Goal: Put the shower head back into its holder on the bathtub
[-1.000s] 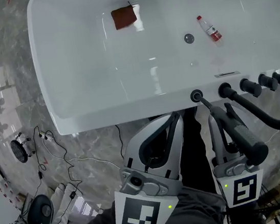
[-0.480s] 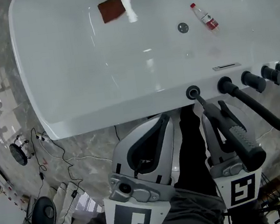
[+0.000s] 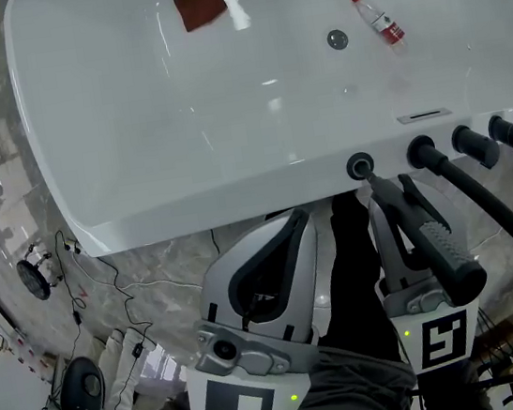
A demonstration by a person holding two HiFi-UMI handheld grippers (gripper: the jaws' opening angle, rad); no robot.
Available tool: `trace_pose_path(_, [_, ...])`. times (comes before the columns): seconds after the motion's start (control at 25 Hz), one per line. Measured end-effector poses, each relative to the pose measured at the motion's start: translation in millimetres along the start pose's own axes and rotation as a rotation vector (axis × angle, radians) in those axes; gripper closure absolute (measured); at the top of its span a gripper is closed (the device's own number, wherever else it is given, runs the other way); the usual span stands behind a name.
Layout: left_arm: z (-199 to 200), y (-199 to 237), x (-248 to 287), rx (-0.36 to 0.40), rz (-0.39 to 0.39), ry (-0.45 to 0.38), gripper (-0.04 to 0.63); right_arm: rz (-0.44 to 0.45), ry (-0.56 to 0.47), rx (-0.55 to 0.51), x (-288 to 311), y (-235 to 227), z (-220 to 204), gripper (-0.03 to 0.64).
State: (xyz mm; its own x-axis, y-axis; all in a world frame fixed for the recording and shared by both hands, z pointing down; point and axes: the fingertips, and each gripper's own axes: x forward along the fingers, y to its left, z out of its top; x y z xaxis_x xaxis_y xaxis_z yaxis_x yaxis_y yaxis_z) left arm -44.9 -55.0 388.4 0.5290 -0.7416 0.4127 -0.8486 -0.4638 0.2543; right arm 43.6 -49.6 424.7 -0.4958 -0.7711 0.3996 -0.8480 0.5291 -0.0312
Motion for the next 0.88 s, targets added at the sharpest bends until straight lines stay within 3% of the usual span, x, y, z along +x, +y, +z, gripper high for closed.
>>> trace_pose_path(0.88, [-13.1, 17.5, 7.6, -0.037, 0.005, 0.029, 0.591, 0.021, 0.074, -0.003, 28.7, 1.9, -44.3, 0.486])
